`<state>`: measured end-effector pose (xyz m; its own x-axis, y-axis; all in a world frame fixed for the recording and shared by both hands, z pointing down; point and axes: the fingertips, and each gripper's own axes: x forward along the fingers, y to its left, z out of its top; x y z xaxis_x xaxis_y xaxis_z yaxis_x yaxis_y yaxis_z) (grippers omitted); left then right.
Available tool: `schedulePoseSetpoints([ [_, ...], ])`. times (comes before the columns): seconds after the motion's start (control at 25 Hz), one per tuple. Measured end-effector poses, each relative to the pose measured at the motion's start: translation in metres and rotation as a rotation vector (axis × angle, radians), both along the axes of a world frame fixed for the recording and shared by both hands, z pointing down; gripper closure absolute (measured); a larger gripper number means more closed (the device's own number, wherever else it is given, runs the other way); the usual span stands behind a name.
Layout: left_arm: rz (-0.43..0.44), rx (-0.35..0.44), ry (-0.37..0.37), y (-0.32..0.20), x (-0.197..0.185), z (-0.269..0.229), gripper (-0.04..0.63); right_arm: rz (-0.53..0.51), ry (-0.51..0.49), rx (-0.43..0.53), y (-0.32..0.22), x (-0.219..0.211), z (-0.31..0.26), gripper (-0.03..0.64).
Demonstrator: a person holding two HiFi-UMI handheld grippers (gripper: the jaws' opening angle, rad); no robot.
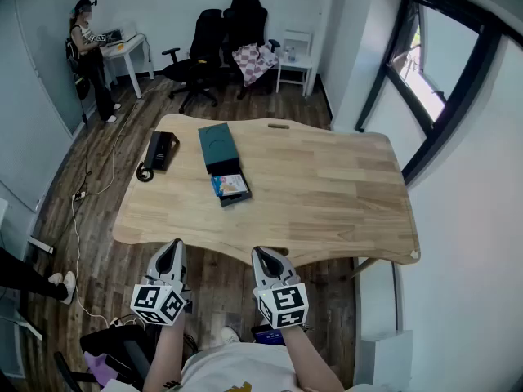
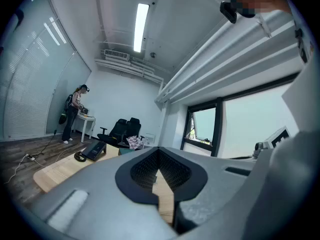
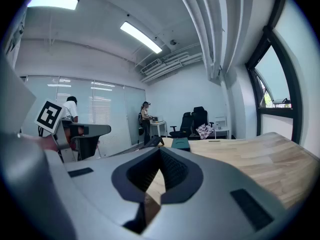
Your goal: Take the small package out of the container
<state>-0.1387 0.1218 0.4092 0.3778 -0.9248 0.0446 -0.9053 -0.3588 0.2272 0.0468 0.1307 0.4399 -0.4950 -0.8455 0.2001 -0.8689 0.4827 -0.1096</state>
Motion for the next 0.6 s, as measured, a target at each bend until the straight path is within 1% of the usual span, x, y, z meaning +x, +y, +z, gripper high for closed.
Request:
schedulePoseSetpoints([
  [0.36, 0.0, -0.017, 0.0, -0.007, 0.004, 0.007, 0.595, -0.016, 0.02, 0.013, -0.009, -0.001, -0.001, 0.612],
  [0.6, -0.006, -0.026, -0.004, -0.013, 0.009, 0.008, 0.595, -0.016, -0.04, -0.025, -0.015, 0.007, 0.004, 0.612],
])
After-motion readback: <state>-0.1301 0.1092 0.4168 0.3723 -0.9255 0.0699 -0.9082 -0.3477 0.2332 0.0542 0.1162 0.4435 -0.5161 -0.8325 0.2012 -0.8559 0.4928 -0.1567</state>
